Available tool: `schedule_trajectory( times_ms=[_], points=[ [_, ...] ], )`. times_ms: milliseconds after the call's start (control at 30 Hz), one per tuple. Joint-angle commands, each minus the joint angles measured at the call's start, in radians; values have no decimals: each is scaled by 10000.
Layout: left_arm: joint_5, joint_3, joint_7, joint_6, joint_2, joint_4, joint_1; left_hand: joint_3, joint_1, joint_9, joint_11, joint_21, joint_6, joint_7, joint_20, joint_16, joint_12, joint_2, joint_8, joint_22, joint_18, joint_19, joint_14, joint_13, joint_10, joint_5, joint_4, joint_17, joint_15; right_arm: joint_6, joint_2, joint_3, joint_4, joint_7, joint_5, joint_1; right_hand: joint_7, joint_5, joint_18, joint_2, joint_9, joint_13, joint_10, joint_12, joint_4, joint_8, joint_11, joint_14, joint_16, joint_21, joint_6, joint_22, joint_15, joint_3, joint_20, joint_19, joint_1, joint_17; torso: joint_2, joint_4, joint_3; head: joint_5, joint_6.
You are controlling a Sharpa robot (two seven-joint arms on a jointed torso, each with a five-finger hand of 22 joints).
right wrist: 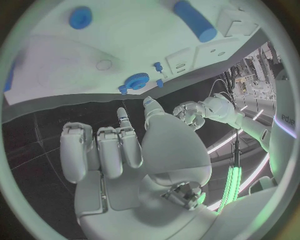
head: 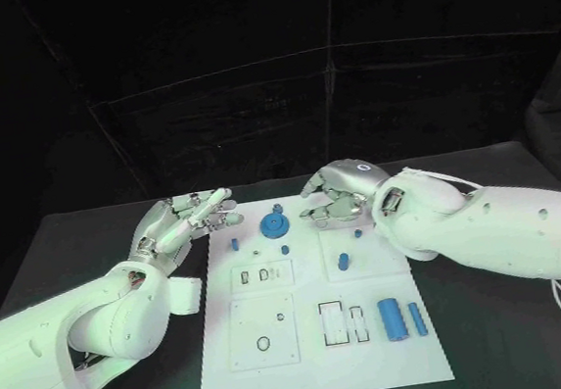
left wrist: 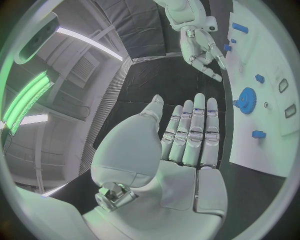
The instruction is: Assemble the parts on the task board
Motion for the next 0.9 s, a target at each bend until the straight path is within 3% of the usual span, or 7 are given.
schedule_trajectory(
  times_ms=[33, 200, 300, 367, 533, 733, 900],
  points=[
    [-17, 10, 52, 132, -6, 16, 17, 15, 1, -15, 34, -52, 50, 28, 29, -65, -55, 78, -68, -15, 154, 64, -1, -16, 60, 27, -63, 12, 68, -15, -524, -1, 123, 1805, 2755, 24, -5, -458, -5, -176, 11, 2014, 512, -72, -382, 94, -97, 852, -38, -57, 142, 828, -97, 35, -78, 228, 501, 1731, -25, -82, -1, 41, 27],
    [-17, 10, 63, 143, 10, -12, 17, 15, 3, -15, 34, -53, 50, 27, 29, -66, -56, 78, -69, -16, 154, 65, -1, -16, 61, 28, -65, 13, 68, 424, -1444, -3, 25, 2362, 3752, 24, -234, -579, 8, -473, -2, 1943, 433, -167, -905, 140, -278, 896, 22, -89, 264, 778, -207, 8, -154, 196, 1097, 1916, -30, -155, 21, -24, 49],
    [-17, 9, 65, 152, 30, -31, 17, 17, 8, -15, 33, -55, 52, 24, 29, -68, -58, 80, -70, -16, 155, 65, 2, -16, 65, 28, -72, 14, 67, 661, -1764, -4, -190, 2478, 3860, 21, -247, -616, 4, -515, -21, 1956, 444, -153, -1040, 107, -312, 904, 32, -86, 233, 791, -261, -7, -218, 202, 1230, 1951, -30, -163, 35, -143, 46],
    [-17, 9, 65, 160, 40, -39, 17, 17, 11, -15, 32, -56, 53, 22, 29, -69, -59, 80, -71, -17, 155, 66, 3, -15, 66, 28, -76, 15, 67, 746, -1849, -6, -332, 2492, 3785, 18, -190, -603, 1, -519, -41, 1953, 442, -157, -1091, 56, -277, 908, 36, -85, 153, 796, -251, -13, -229, 205, 1276, 1965, -24, -155, 30, -193, 47],
    [-17, 9, 57, 174, 56, -83, 17, 17, 11, -15, 32, -56, 53, 22, 29, -69, -59, 80, -71, -17, 155, 66, 3, -15, 66, 28, -76, 15, 67, 914, -1885, -8, -770, 2501, 3700, -20, -76, -571, -4, -493, -66, 1952, 441, -160, -1152, -69, -178, 913, 42, -83, -81, 806, -174, -52, -186, 212, 1293, 1987, -10, -171, 64, -188, 25],
    [-17, 8, 52, 185, 76, -125, 16, 17, 11, -15, 32, -56, 53, 22, 29, -69, -59, 80, -71, -17, 155, 66, 3, -15, 66, 28, -76, 15, 67, 1194, -1799, -8, -1187, 2485, 3737, -163, -67, -516, -2, -476, -70, 1947, 437, -165, -1171, -111, -165, 915, 44, -87, -183, 800, -158, -67, -168, 209, 1289, 1995, -9, -127, 43, -213, -7],
    [-17, 8, 55, 192, 93, -164, 15, 20, 21, -14, 29, -59, 58, 18, 30, -73, -62, 84, -73, -17, 156, 68, 7, -15, 72, 28, -89, 19, 66, 1270, -1672, -8, -1370, 2523, 3748, -329, -64, -510, -2, -475, -69, 1949, 439, -163, -1168, -113, -162, 916, 46, -87, -192, 799, -156, -73, -167, 209, 1280, 2000, -15, -142, 39, -186, -23]
  ],
)
